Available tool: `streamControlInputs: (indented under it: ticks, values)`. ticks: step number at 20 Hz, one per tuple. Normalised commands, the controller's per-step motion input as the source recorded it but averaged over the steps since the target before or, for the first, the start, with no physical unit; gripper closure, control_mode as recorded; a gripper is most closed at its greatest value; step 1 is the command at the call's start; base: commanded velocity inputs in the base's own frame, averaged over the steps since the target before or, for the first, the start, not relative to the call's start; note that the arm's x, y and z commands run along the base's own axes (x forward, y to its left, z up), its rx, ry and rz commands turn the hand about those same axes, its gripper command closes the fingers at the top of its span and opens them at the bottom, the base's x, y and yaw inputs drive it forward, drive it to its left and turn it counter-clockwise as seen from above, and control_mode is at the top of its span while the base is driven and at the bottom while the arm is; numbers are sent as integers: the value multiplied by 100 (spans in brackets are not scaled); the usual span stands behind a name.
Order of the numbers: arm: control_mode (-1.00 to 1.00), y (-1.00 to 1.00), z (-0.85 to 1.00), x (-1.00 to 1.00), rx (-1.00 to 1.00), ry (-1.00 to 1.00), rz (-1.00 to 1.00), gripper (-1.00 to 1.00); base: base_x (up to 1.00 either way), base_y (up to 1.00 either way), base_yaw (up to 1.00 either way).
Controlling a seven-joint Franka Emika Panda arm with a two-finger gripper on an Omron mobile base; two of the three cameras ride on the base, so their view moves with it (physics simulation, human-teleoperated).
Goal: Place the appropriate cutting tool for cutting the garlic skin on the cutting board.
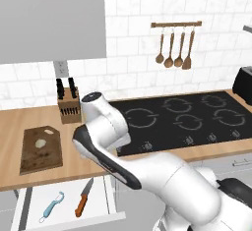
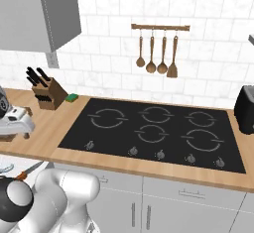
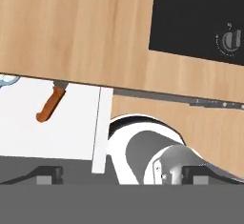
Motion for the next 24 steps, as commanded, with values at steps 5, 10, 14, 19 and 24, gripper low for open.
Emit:
streamControlInputs:
  ticks: [5,10,14,19,24]
  values:
    - [-100,92,-62,-11,-2,4,-15,-100,0,0,0]
    - [-100,27,-80,-20,0,6,-13,-100,0,0,0]
    - [-100,1,-73,-36,1,6,-12,-100,0,0,0]
    - [-100,8,-76,-2,1,12,-6,-100,0,0,0]
    - [-100,23,-72,0,0,13,0,-100,0,0,0]
